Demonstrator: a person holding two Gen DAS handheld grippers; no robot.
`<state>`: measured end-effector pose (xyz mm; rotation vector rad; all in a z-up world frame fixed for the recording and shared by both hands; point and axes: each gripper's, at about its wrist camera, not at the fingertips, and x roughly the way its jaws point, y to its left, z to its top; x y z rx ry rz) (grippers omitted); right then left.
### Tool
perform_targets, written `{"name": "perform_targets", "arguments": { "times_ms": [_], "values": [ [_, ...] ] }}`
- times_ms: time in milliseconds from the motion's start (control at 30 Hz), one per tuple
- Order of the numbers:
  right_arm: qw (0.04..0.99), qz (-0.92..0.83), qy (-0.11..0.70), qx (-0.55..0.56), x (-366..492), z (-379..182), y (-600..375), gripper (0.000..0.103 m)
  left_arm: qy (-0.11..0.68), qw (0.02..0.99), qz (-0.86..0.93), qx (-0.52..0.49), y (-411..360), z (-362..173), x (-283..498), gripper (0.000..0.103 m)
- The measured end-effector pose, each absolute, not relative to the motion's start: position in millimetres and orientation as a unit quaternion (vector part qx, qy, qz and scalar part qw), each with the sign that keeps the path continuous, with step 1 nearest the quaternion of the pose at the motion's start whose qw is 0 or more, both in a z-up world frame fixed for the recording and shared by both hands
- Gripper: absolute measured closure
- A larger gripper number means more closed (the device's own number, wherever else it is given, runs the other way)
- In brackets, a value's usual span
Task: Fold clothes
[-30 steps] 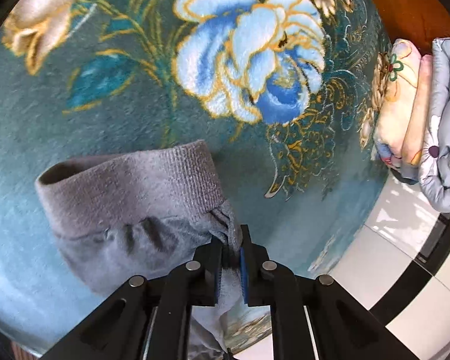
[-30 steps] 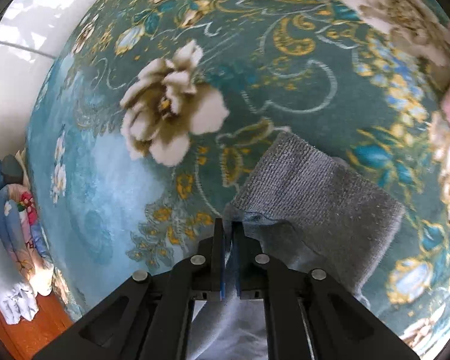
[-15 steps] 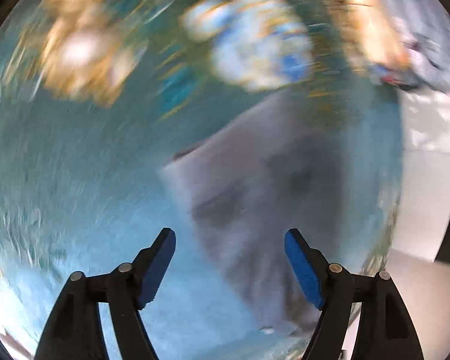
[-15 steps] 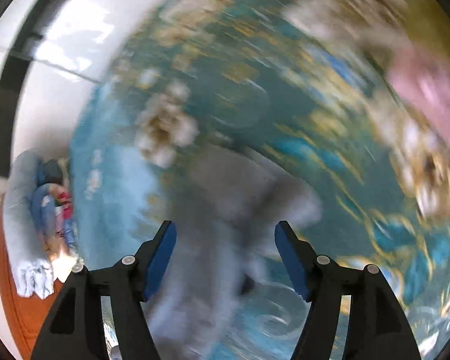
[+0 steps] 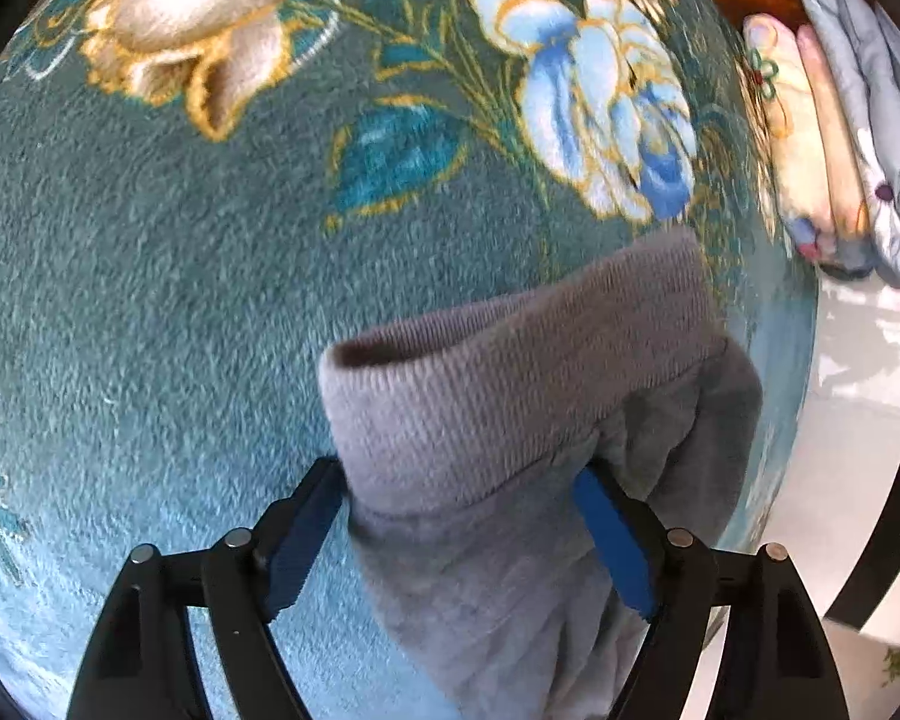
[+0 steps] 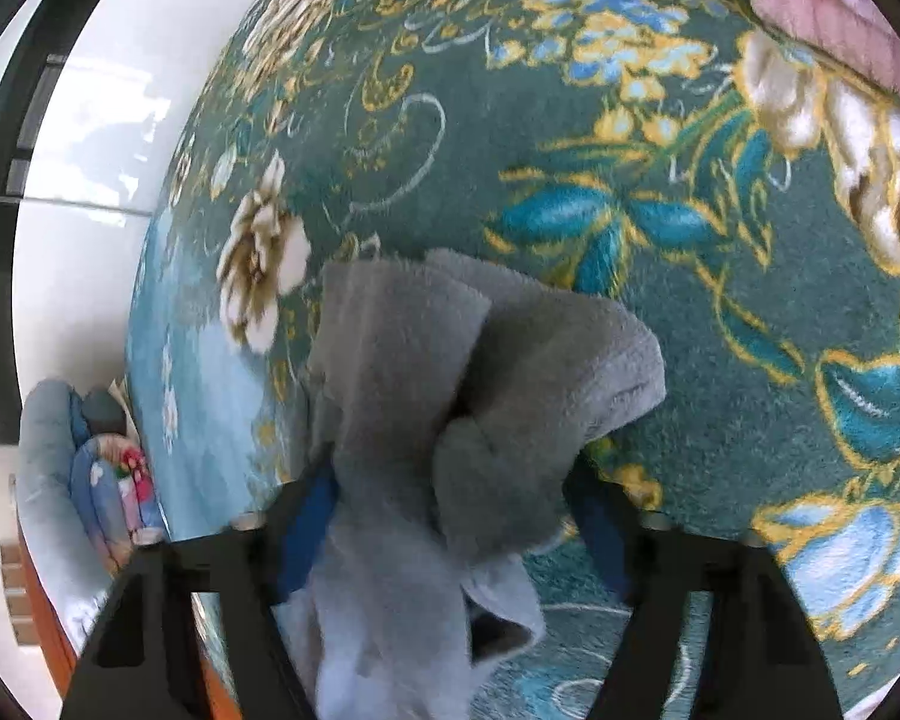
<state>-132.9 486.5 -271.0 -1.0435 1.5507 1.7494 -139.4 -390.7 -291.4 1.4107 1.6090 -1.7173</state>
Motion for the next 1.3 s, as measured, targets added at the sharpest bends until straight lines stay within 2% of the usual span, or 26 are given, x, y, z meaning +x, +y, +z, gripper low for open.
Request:
{"name": "perform_targets", "arguments": {
  "times_ms": [33, 67, 100, 200, 300, 533, 600, 667, 767, 867, 967, 1067, 1133, 1167, 1200, 1300],
  "values": [
    [0.292, 0.653, 0.576, -0.395, -135, -268, 486, 0.071, 0.576, 0.207, -0.611, 0.501, -393, -291, -138, 0.030],
    [0.297, 0.652, 0.572, -0.399, -137, -266, 486, 0.081, 0.573, 0.216, -0.609, 0.505, -395, -290, -138, 0.043],
    [0.302, 0.650, 0.568, -0.404, -139, -263, 486, 0.085, 0.567, 0.226, -0.606, 0.510, -397, -288, -139, 0.057],
    [0.296, 0.665, 0.554, -0.403, -142, -245, 484, 0.089, 0.550, 0.238, -0.602, 0.528, -404, -279, -143, 0.080],
    [0.269, 0.699, 0.541, -0.383, -138, -214, 479, 0.090, 0.546, 0.222, -0.608, 0.533, -411, -256, -151, 0.086],
    [0.259, 0.713, 0.531, -0.377, -56, -193, 455, 0.091, 0.498, 0.129, -0.683, 0.518, -438, -166, -128, 0.087],
    [0.256, 0.717, 0.529, -0.376, -32, -188, 447, 0.090, 0.469, 0.115, -0.685, 0.545, -442, -177, -110, 0.083],
    [0.254, 0.720, 0.526, -0.375, -7, -183, 440, 0.090, 0.465, 0.126, -0.660, 0.576, -453, -212, -91, 0.083],
    [0.303, 0.646, 0.554, -0.430, 33, -251, 431, 0.090, 0.504, 0.183, -0.596, 0.598, -468, -271, -56, 0.083],
    [0.317, 0.623, 0.585, -0.411, 54, -270, 427, 0.090, 0.550, 0.200, -0.580, 0.567, -472, -286, -39, 0.083],
    [0.313, 0.634, 0.574, -0.413, 49, -266, 426, 0.090, 0.525, 0.187, -0.594, 0.579, -469, -279, -43, 0.081],
    [0.311, 0.639, 0.555, -0.433, 38, -256, 429, 0.088, 0.512, 0.173, -0.601, 0.589, -466, -265, -43, 0.075],
    [0.307, 0.641, 0.556, -0.430, 35, -251, 428, 0.085, 0.500, 0.166, -0.607, 0.596, -464, -254, -38, 0.063],
    [0.305, 0.642, 0.558, -0.428, 34, -248, 427, 0.085, 0.482, 0.166, -0.613, 0.604, -462, -247, -36, 0.052],
    [0.305, 0.643, 0.557, -0.429, 33, -248, 427, 0.085, 0.459, 0.166, -0.621, 0.613, -459, -239, -33, 0.049],
    [0.307, 0.638, 0.557, -0.434, 31, -253, 427, 0.084, 0.420, 0.139, -0.635, 0.633, -445, -222, -32, 0.049]
  ]
}}
